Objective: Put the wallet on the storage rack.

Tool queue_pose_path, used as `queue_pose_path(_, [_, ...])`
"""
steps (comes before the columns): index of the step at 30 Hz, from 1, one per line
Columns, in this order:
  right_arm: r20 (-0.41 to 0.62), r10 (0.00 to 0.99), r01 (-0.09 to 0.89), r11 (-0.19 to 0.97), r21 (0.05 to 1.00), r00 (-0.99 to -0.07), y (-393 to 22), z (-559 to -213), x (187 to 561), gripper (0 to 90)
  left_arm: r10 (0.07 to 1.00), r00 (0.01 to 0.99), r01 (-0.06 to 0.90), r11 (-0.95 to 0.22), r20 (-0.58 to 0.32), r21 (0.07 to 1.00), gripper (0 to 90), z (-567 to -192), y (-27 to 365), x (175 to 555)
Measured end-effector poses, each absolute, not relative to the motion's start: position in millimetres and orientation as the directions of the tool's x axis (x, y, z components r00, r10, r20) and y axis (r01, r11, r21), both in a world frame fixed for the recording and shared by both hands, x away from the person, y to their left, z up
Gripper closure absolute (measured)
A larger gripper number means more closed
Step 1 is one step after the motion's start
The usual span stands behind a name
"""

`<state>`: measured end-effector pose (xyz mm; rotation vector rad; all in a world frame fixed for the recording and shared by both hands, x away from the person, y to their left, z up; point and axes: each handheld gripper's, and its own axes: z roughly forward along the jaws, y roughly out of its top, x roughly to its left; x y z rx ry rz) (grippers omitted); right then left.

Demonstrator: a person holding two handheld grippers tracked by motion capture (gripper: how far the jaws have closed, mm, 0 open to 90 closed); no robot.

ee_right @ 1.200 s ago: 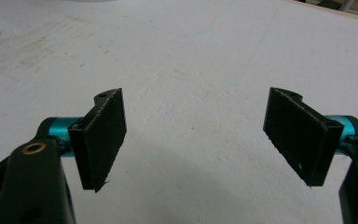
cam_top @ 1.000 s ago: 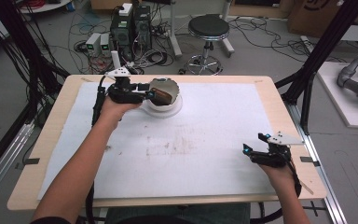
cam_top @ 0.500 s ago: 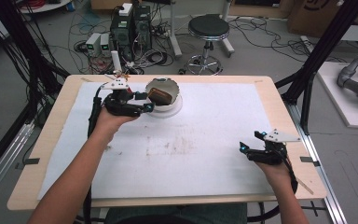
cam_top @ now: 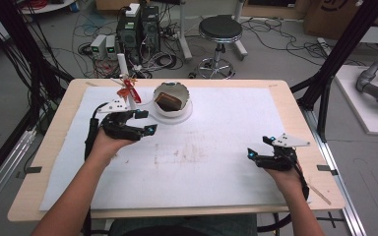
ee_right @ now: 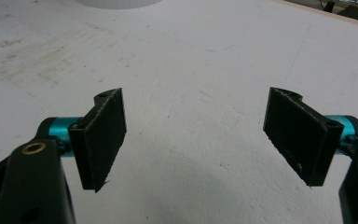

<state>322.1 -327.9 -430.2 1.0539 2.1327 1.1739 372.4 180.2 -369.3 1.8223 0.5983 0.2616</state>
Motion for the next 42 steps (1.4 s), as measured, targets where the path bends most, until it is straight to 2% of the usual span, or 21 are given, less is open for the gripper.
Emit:
queue_pose_path(6, [-0.044, 0.808, 0.39, 0.331, 0.859, -0.588, -327.5, -430.0, 321.8, 21.3, 0.518, 0.852, 0.247, -0.273, -0.074, 0.93, 25.0, -374.8, 188.3, 359.8])
queue_pose_path(14, [-0.033, 0.812, 0.394, 0.317, 0.863, -0.582, -328.1, -429.3, 318.6, 21.3, 0.523, 0.85, 0.244, -0.273, -0.07, 0.93, 20.6, -385.4, 201.9, 352.8])
queue_pose_path(26, [-0.037, 0.802, 0.383, 0.325, 0.865, -0.596, -323.8, -430.2, 323.0, 21.3, 0.534, 0.845, 0.235, -0.322, -0.029, 0.917, 18.1, -401.9, 209.4, 344.5])
queue_pose_path(42, [-0.046, 0.801, 0.392, 0.341, 0.855, -0.597, -322.3, -431.6, 329.0, 21.3, 0.554, 0.832, 0.252, -0.313, -0.04, 0.916, 18.1, -410.6, 211.9, 344.0])
